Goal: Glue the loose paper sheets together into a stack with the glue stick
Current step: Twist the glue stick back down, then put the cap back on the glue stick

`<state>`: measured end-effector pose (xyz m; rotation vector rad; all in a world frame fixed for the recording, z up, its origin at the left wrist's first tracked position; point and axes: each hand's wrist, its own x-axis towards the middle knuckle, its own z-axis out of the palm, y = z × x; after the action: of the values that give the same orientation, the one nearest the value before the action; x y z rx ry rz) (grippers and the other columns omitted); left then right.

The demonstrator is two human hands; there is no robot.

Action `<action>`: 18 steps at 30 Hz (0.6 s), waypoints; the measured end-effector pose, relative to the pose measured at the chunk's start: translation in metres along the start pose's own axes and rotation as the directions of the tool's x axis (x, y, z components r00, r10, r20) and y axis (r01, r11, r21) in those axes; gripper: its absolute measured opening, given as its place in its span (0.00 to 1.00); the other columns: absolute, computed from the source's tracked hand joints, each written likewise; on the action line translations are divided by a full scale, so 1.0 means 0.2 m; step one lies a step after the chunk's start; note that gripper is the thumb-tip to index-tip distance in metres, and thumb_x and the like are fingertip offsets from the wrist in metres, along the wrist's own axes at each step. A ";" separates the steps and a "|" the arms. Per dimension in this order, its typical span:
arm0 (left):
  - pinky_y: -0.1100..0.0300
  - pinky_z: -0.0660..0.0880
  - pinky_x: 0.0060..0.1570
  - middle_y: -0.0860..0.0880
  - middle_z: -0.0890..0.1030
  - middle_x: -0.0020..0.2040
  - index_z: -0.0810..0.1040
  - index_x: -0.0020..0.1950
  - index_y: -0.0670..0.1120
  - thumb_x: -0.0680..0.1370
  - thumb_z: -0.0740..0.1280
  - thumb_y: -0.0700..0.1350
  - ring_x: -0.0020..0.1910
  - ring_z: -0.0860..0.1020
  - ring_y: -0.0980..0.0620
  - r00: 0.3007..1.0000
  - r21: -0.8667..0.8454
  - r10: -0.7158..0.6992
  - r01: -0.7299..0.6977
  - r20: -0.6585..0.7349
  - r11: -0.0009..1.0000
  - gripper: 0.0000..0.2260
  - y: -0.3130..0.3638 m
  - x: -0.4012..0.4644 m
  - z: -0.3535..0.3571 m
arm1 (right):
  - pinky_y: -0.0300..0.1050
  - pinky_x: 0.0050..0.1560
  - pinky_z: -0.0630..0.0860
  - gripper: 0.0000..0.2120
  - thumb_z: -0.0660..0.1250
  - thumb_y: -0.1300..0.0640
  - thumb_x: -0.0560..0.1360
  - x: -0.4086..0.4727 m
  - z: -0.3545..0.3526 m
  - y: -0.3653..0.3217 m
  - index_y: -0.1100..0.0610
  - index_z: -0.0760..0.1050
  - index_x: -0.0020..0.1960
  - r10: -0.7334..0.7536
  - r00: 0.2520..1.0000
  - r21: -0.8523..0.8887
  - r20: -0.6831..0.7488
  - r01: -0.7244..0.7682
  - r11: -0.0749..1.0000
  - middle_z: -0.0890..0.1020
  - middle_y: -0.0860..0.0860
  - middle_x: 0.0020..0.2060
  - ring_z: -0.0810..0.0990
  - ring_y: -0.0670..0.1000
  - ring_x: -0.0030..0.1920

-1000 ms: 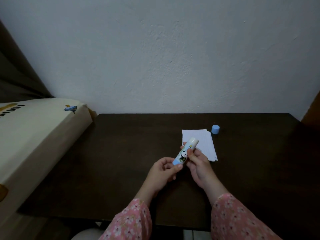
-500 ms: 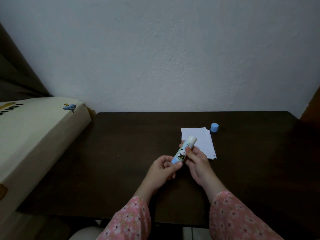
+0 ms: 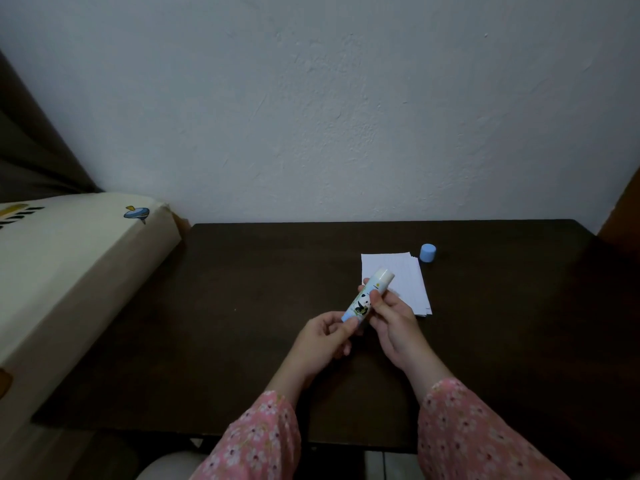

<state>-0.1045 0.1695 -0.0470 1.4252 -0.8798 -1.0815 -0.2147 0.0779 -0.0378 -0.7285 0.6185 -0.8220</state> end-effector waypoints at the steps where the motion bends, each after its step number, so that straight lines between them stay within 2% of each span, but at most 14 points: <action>1: 0.67 0.66 0.28 0.41 0.79 0.42 0.78 0.56 0.40 0.79 0.66 0.44 0.28 0.72 0.57 1.000 0.013 0.002 -0.002 0.007 1.000 0.10 0.00 0.00 0.00 | 0.46 0.51 0.77 0.10 0.62 0.62 0.78 0.00 0.00 0.00 0.58 0.76 0.58 0.002 1.000 -0.009 0.000 -0.002 1.000 0.80 0.55 0.55 0.78 0.52 0.57; 3: 0.67 0.66 0.29 0.41 0.79 0.42 0.79 0.54 0.41 0.78 0.67 0.45 0.29 0.72 0.56 1.000 0.041 -0.005 0.004 0.018 0.999 0.09 -0.01 0.00 -0.01 | 0.46 0.51 0.77 0.10 0.62 0.62 0.78 -0.01 0.00 -0.01 0.58 0.76 0.59 0.009 1.000 -0.019 0.008 -0.009 1.000 0.80 0.55 0.55 0.78 0.52 0.57; 6: 0.67 0.67 0.29 0.45 0.82 0.41 0.78 0.52 0.41 0.81 0.62 0.47 0.27 0.72 0.57 0.999 0.035 -0.021 0.020 0.027 0.999 0.10 0.00 0.00 0.00 | 0.47 0.52 0.77 0.10 0.61 0.62 0.79 -0.01 0.01 -0.01 0.58 0.76 0.59 0.015 1.000 -0.006 0.012 -0.015 1.000 0.80 0.55 0.55 0.78 0.52 0.57; 8: 0.67 0.67 0.27 0.45 0.83 0.41 0.78 0.52 0.41 0.82 0.59 0.48 0.27 0.72 0.56 0.998 0.000 -0.051 0.051 0.026 0.999 0.12 0.01 0.01 0.00 | 0.46 0.51 0.77 0.10 0.61 0.62 0.79 -0.01 0.01 -0.01 0.58 0.76 0.59 0.016 1.000 0.002 0.010 -0.016 1.000 0.80 0.56 0.55 0.78 0.53 0.57; 11: 0.66 0.67 0.27 0.43 0.84 0.45 0.77 0.54 0.41 0.82 0.58 0.50 0.28 0.73 0.54 0.998 -0.003 -0.060 0.060 0.031 0.998 0.15 0.02 0.01 0.00 | 0.46 0.50 0.77 0.09 0.61 0.61 0.79 -0.01 0.00 -0.01 0.57 0.76 0.58 0.021 1.000 0.002 0.014 -0.021 1.000 0.80 0.55 0.55 0.78 0.53 0.56; 13: 0.65 0.68 0.27 0.45 0.83 0.46 0.78 0.56 0.43 0.81 0.60 0.51 0.30 0.74 0.54 0.999 0.003 -0.033 0.033 0.033 0.999 0.14 0.04 0.01 0.01 | 0.46 0.51 0.77 0.10 0.61 0.62 0.79 -0.01 0.00 -0.01 0.58 0.75 0.59 0.013 1.000 -0.017 0.022 -0.012 1.000 0.81 0.54 0.54 0.79 0.52 0.56; 16: 0.62 0.70 0.30 0.47 0.79 0.39 0.78 0.55 0.45 0.79 0.65 0.52 0.32 0.74 0.54 1.000 0.102 0.013 -0.014 0.007 0.995 0.12 0.06 0.03 0.02 | 0.47 0.52 0.78 0.10 0.63 0.62 0.79 -0.01 0.02 -0.01 0.58 0.77 0.58 -0.019 0.999 -0.177 0.043 0.026 0.984 0.82 0.54 0.52 0.80 0.51 0.54; 18: 0.60 0.69 0.33 0.47 0.78 0.37 0.78 0.51 0.45 0.78 0.66 0.53 0.32 0.74 0.52 0.998 0.175 0.059 -0.062 0.018 0.983 0.12 0.07 0.05 0.02 | 0.50 0.53 0.80 0.08 0.65 0.58 0.77 0.00 0.04 -0.02 0.58 0.78 0.56 -0.049 0.998 -0.321 0.047 0.061 0.945 0.83 0.55 0.50 0.82 0.52 0.52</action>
<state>-0.1043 0.1573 -0.0345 1.5272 -1.0416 -0.9876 -0.2112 0.0791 -0.0307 -1.0621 0.7098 -0.7638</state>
